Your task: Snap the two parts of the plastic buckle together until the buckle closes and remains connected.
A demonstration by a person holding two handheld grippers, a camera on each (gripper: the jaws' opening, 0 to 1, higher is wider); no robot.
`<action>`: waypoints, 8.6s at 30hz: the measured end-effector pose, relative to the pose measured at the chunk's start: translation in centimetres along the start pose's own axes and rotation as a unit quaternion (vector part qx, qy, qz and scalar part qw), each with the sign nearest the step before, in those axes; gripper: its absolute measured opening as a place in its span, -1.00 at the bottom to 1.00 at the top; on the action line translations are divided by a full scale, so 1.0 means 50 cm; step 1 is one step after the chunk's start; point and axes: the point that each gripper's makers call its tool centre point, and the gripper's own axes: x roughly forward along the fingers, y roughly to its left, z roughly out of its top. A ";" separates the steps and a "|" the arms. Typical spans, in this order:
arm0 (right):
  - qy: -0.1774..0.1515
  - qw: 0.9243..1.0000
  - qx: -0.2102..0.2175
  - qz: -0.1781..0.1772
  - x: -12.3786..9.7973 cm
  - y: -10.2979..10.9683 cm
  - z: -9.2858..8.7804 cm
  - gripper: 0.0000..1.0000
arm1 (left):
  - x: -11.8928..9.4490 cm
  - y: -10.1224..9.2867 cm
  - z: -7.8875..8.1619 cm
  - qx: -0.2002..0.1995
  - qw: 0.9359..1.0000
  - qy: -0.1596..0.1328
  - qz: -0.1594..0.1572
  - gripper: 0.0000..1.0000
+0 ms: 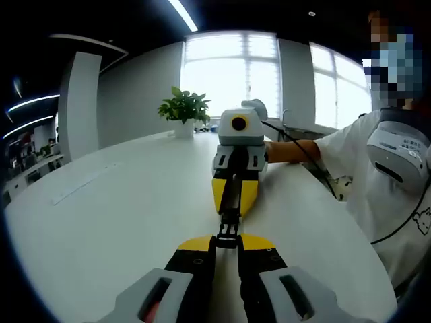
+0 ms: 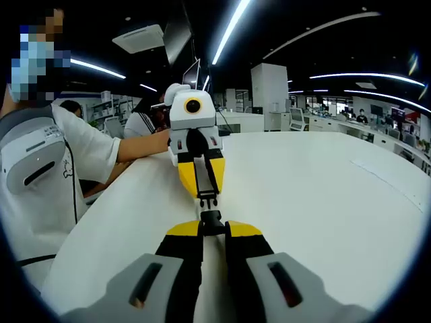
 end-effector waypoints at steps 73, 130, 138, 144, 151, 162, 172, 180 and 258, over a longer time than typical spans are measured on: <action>0.071 0.997 -0.035 0.001 0.034 0.034 -0.010 -0.85 | 0.038 -0.041 -0.019 0.027 0.998 0.048 -0.030 -0.82; 0.027 0.999 -0.034 0.010 0.043 -0.002 -0.003 -0.76 | 0.014 -0.040 -0.007 0.009 0.999 0.036 0.030 -0.51; 0.024 0.999 -0.037 -0.003 0.039 -0.047 -0.003 -0.76 | 0.002 -0.019 -0.011 -0.005 0.998 0.035 0.061 -0.52; 0.027 0.999 -0.040 -0.015 0.037 -0.088 -0.002 -0.76 | -0.005 -0.011 -0.012 -0.014 0.997 0.031 0.072 -0.53; 0.033 0.998 -0.043 -0.031 0.042 -0.137 -0.001 -0.76 | -0.009 -0.008 -0.015 -0.019 0.996 0.032 0.080 -0.54; 0.043 0.998 -0.034 -0.041 0.054 -0.209 0.002 -0.76 | -0.010 0.001 -0.021 -0.028 0.994 0.030 0.098 -0.54; 0.007 0.999 -0.029 -0.040 0.056 -0.207 0.021 -0.75 | -0.014 0.005 -0.017 -0.036 0.994 0.019 0.106 -0.55; -0.021 0.998 -0.027 -0.059 0.031 -0.203 0.053 -0.70 | -0.017 0.002 -0.007 -0.038 0.993 0.010 0.112 -0.55; -0.027 0.917 0.045 -0.396 -0.260 0.119 0.080 1.00 | -0.299 -0.119 0.057 -0.130 0.902 -0.162 0.378 0.72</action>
